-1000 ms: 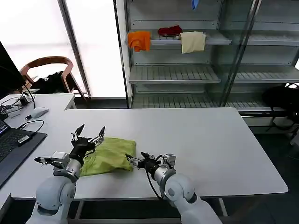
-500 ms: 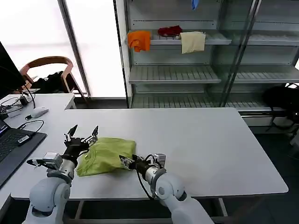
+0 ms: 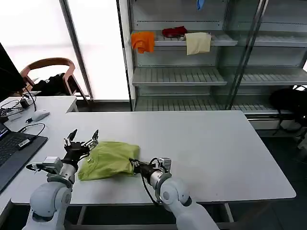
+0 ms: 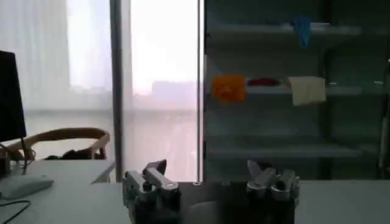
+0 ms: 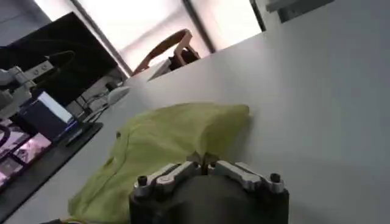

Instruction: Fold and organize the clothes.

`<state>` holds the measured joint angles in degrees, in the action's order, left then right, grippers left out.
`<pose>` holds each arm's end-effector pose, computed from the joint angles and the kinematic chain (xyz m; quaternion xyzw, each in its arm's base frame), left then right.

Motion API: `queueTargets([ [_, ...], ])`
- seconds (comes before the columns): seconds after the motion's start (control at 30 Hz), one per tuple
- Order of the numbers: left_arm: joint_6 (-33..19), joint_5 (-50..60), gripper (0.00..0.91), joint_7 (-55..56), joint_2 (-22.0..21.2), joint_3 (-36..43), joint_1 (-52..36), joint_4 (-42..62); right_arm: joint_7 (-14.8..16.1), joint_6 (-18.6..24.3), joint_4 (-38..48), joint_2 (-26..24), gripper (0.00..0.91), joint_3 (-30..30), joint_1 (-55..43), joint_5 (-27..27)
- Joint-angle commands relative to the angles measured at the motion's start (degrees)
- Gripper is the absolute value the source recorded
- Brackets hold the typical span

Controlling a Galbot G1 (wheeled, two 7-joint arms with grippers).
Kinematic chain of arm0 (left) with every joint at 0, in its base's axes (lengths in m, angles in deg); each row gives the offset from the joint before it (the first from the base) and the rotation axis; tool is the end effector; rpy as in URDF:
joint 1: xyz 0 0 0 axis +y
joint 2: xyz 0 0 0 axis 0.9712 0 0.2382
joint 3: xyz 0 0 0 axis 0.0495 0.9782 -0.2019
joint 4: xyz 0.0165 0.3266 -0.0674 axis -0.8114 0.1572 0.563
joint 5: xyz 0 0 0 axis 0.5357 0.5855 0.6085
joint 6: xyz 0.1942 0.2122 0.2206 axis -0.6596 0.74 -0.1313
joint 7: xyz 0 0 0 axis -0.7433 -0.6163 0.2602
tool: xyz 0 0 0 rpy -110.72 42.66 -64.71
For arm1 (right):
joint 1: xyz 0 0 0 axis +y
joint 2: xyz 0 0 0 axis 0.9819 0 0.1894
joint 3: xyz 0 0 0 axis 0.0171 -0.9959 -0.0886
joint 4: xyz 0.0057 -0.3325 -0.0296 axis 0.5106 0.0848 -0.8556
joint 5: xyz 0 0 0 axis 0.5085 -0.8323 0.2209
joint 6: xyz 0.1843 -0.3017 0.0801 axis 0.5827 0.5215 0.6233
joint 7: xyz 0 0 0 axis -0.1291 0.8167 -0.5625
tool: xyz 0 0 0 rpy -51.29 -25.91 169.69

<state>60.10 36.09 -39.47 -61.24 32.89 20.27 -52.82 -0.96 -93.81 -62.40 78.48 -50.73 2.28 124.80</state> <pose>0.3065 0.0968 -0.1992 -0.0159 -0.9992 0.0019 0.0358 0.3507 0.1518 -0.2553 0.2933 -0.8949 -0.2000 0.2703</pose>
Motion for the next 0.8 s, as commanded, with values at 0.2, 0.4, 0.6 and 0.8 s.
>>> queueTargets([
  [0.2,0.4,-0.1,0.907,0.2,0.0,-0.1,0.4,0.2,-0.4,-0.2,-4.8,-5.9,0.0,5.5,2.5,0.1],
  [0.4,1.0,0.0,0.907,0.1,-0.3,0.4,0.6,0.0,1.8,-0.1,-7.6,-14.4,0.0,9.3,4.5,1.5],
  [0.6,1.5,0.0,0.907,0.1,-0.3,0.6,0.9,-0.6,6.1,-0.1,-9.8,-20.2,0.0,13.8,7.4,1.1],
  [0.8,1.8,0.0,0.907,0.0,-0.5,0.5,1.6,-1.4,9.8,-0.1,-10.2,-22.4,0.191,15.7,9.1,-3.9],
])
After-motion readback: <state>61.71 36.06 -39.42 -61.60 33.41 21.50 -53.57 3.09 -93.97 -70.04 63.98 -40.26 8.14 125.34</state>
